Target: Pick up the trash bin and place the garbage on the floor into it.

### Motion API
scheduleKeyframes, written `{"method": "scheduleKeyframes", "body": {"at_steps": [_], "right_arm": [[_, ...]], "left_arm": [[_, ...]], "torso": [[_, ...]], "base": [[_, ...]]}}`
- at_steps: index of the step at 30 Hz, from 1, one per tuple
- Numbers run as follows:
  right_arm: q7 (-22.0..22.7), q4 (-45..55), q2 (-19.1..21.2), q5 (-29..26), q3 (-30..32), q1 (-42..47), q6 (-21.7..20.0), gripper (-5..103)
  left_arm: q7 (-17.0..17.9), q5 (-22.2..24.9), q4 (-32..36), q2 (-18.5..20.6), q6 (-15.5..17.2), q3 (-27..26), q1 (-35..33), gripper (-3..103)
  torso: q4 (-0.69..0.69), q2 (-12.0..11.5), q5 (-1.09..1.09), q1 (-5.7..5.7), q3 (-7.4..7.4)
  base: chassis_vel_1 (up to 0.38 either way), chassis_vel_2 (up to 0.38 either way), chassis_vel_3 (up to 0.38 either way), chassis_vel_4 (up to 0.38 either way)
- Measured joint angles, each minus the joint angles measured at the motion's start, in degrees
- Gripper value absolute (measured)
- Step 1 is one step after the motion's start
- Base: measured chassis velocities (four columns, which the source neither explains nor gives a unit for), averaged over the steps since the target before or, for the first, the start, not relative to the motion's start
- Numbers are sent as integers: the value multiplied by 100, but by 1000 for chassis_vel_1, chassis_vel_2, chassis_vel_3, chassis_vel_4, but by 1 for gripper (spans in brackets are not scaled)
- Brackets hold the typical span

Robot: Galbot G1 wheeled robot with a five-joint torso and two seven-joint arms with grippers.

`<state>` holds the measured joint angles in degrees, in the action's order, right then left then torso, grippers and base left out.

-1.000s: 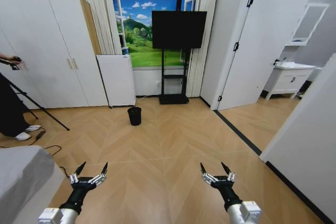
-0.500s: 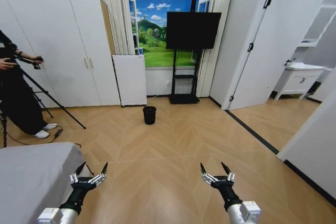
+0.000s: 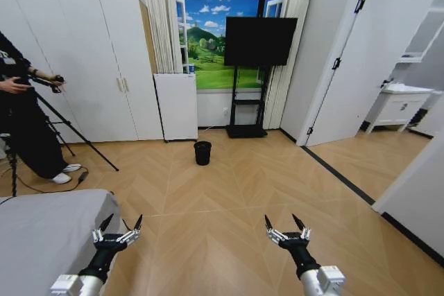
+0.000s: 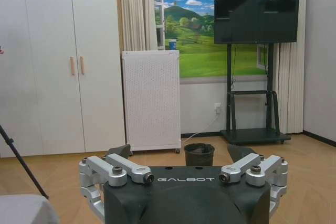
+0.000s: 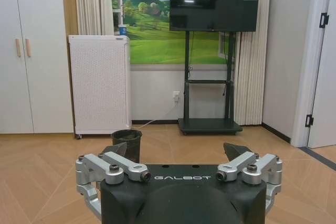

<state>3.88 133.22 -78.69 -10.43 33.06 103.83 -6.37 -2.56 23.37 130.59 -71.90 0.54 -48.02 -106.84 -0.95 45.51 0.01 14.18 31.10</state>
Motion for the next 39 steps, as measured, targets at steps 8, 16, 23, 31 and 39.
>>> {"method": "scheduleKeyframes", "body": {"at_steps": [8,16,23,31,39], "right_arm": [[0,0,0,0,-1,0,0,100],[0,0,0,0,-1,1,0,100],[0,0,0,0,-1,1,0,100],[0,0,0,0,-1,-2,0,100],[0,0,0,0,-1,2,0,100]], "left_arm": [[-1,0,0,0,0,0,0,100],[-1,0,0,0,0,0,0,100],[-1,0,0,0,0,0,-1,100],[-1,0,0,0,0,0,1,100],[-2,0,0,0,0,0,-1,100]], "torso": [[1,-2,-2,0,-1],[1,-6,-1,-2,-5],[0,-9,0,-4,-5],[1,-13,-1,2,-4],[2,-11,-1,-7,-8]], "base": [[0,0,0,0],[0,0,0,0],[-76,80,89,-71],[-151,147,126,-120],[14,-5,-12,14]]}}
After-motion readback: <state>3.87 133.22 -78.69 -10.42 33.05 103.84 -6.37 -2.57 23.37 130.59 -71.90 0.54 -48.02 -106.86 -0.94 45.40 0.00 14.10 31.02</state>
